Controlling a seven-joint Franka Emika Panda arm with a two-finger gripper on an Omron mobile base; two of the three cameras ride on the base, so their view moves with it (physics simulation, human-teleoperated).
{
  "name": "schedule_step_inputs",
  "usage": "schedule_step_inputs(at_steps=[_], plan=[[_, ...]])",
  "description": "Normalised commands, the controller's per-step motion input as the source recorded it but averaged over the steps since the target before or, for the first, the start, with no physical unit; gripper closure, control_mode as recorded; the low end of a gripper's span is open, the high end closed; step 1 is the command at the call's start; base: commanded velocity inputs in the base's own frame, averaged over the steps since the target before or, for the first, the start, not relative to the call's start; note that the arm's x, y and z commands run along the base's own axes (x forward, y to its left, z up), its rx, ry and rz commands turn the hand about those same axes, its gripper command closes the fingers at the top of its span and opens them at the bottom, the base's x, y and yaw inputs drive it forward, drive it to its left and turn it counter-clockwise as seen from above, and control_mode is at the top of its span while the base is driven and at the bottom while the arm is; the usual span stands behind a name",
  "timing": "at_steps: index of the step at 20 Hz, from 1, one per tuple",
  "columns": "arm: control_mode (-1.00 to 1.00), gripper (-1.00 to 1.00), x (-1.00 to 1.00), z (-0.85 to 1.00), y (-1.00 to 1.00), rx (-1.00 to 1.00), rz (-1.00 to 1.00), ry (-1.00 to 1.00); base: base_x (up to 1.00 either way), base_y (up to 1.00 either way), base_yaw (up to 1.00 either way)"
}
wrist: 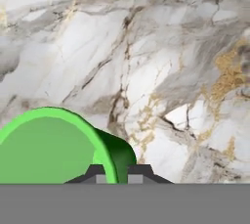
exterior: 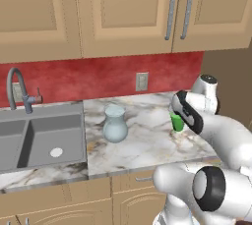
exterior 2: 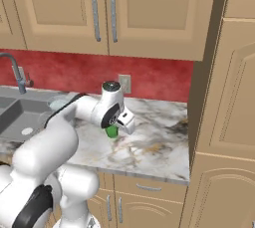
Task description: Place the pitcher and cup on the dining counter for serving.
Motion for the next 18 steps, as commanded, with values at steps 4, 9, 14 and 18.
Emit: schedule_step_inputs(at_steps=[4,9,14,18], plan=[[-1.00,1.00,-0.48,0.76,0.03,-0.03,0.00,-0.34,0.00,0.00,0.00],[-1.00,1.00,-0.40,0.76,0.02,-0.01,0.00,-0.31,0.00,0.00,0.00],[-1.00,1.00,-0.59,0.58,0.06,0.00,0.14,-0.24,0.00,0.00,0.00],[1.00,1.00,0.00,0.00,0.00,0.00,0.00,0.00,-0.35,0.22,0.82]])
